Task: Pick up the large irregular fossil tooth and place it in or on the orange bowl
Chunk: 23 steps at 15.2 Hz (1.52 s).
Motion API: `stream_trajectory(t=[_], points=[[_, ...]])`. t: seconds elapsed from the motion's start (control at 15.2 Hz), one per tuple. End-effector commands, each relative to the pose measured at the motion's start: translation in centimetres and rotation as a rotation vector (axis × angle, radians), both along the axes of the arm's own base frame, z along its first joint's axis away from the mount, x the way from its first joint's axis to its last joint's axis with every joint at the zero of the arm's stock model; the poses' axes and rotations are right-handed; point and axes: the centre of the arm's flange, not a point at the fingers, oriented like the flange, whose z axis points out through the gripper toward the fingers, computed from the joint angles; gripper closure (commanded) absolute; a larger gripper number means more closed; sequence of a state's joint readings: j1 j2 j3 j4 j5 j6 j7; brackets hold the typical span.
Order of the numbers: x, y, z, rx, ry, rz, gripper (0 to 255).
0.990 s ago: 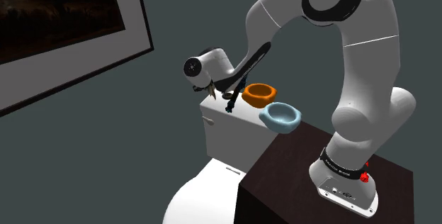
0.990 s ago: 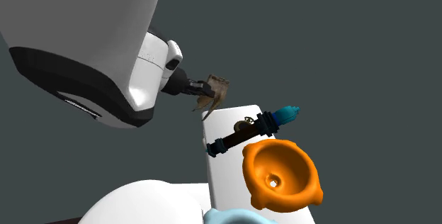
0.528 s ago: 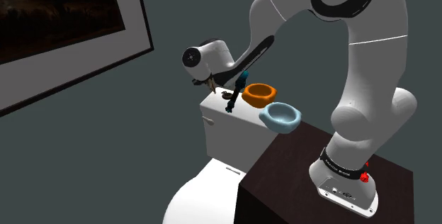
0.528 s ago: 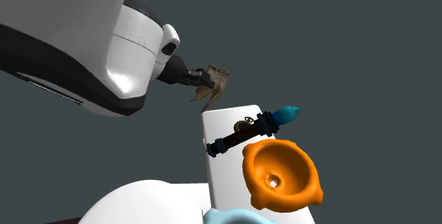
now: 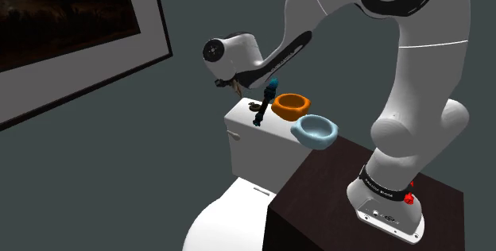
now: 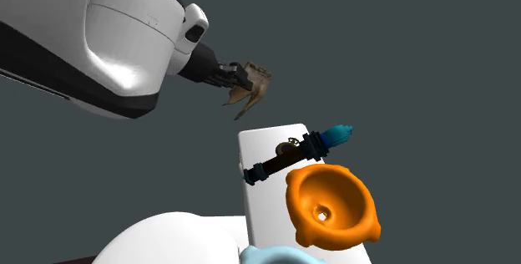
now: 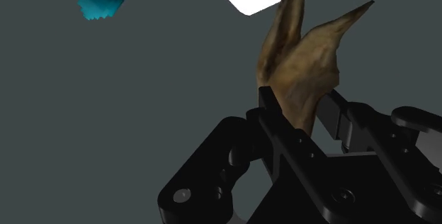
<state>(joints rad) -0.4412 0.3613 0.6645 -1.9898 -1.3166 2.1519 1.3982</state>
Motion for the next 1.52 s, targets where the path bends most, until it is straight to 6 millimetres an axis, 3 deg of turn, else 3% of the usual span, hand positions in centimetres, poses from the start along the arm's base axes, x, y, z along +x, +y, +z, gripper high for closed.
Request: stream_trajectory(t=[0.0, 0.13, 1.45], points=[[-0.1, 0.0, 1.0, 0.000, 0.000, 0.000, 255], [-0.1, 0.0, 1.8, 0.000, 0.000, 0.000, 255], [-21.1, -16.0, 1.7, 0.000, 0.000, 0.000, 255]])
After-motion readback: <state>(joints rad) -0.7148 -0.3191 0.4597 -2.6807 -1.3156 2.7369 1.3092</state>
